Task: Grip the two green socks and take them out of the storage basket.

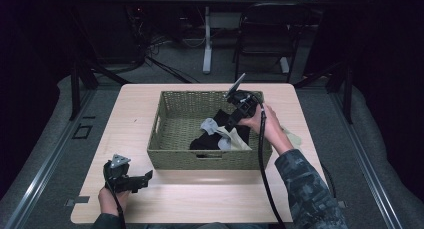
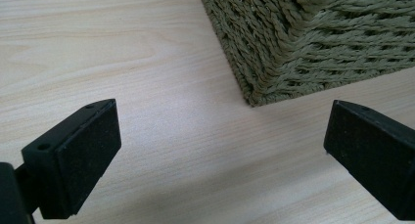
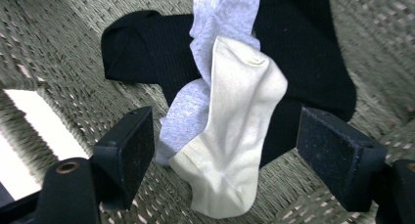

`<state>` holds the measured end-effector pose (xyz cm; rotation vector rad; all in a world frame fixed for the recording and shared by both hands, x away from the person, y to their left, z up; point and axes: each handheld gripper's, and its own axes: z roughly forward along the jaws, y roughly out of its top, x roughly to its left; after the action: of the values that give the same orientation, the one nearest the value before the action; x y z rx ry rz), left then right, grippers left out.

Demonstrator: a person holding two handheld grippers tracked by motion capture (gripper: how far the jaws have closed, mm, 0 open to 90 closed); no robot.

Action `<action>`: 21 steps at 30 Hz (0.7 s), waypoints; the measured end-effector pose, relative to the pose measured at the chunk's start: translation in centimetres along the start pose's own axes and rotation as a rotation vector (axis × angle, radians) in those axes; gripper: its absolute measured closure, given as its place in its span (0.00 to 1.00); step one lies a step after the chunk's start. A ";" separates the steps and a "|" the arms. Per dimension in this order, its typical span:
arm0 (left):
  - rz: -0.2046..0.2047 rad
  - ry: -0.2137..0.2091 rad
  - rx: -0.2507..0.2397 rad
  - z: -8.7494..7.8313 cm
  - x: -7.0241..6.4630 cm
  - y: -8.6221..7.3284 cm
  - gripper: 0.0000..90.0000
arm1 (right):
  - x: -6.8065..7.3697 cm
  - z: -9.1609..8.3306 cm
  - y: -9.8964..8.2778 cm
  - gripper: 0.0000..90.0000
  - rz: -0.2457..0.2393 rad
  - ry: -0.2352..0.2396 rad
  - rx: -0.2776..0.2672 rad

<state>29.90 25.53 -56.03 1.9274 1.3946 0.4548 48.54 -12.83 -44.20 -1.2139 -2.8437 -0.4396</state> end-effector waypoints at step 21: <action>0.000 0.000 0.002 0.0 0.0 0.0 0.00 | 0.4 5.2 -0.5 0.73 0.013 -0.036 0.083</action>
<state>29.91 25.54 -56.03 1.9284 1.3954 0.4533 48.43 -11.47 -49.29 -1.2366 -2.8508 -0.2990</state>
